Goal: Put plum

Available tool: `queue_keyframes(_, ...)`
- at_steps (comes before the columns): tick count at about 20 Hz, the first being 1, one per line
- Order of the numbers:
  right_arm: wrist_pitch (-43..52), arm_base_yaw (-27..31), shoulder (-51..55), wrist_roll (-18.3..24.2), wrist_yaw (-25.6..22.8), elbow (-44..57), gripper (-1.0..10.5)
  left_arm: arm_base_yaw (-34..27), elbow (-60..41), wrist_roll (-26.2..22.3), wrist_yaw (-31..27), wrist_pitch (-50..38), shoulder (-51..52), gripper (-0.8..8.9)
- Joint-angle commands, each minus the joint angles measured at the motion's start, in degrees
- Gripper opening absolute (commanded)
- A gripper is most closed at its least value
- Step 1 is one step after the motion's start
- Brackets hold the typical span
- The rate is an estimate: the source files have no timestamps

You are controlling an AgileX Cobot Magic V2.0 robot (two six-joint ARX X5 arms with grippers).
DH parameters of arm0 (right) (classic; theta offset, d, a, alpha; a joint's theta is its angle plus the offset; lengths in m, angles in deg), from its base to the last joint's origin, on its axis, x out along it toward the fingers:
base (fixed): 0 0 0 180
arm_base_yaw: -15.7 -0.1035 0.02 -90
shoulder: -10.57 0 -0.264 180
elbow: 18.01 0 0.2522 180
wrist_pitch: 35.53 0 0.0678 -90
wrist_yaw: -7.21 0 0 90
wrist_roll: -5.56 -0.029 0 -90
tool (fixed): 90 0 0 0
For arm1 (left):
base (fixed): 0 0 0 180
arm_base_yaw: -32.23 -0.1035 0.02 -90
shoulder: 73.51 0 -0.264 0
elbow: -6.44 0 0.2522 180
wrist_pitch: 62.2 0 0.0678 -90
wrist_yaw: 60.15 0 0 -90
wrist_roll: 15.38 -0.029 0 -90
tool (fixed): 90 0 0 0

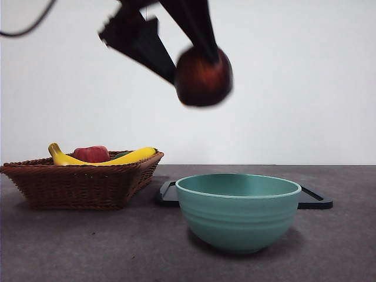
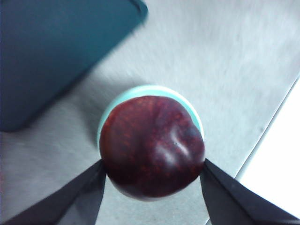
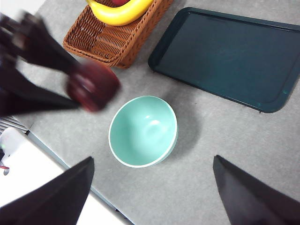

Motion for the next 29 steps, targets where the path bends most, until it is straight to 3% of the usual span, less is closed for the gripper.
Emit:
queue_keyframes(1,0.5,-0.2,-0.3,0.0,0.0,-1.3,4.1,2.1,1.1,-0.8,0.2,-1.7,-4.5,2.7)
queue_keyframes(13,0.5,-0.2,-0.3,0.0,0.0,-1.3,4.1,3.6,1.1,-3.0,-0.6,-5.7,-19.1,2.71)
queue_keyframes(18,0.5,-0.2,-0.3,0.1,0.0,-1.3,4.1,3.8,1.1,-3.0,-0.6,-5.4,-19.9,2.93)
queue_keyframes(22,0.5,-0.2,-0.3,0.1,0.0,-1.3,4.1,4.2,1.1,-2.8,-0.5,-5.3,-19.9,4.06)
queue_keyframes(29,0.5,-0.2,-0.3,0.0,0.0,-1.3,4.1,4.5,1.9,-2.6,-0.5,-4.9,-15.9,4.05)
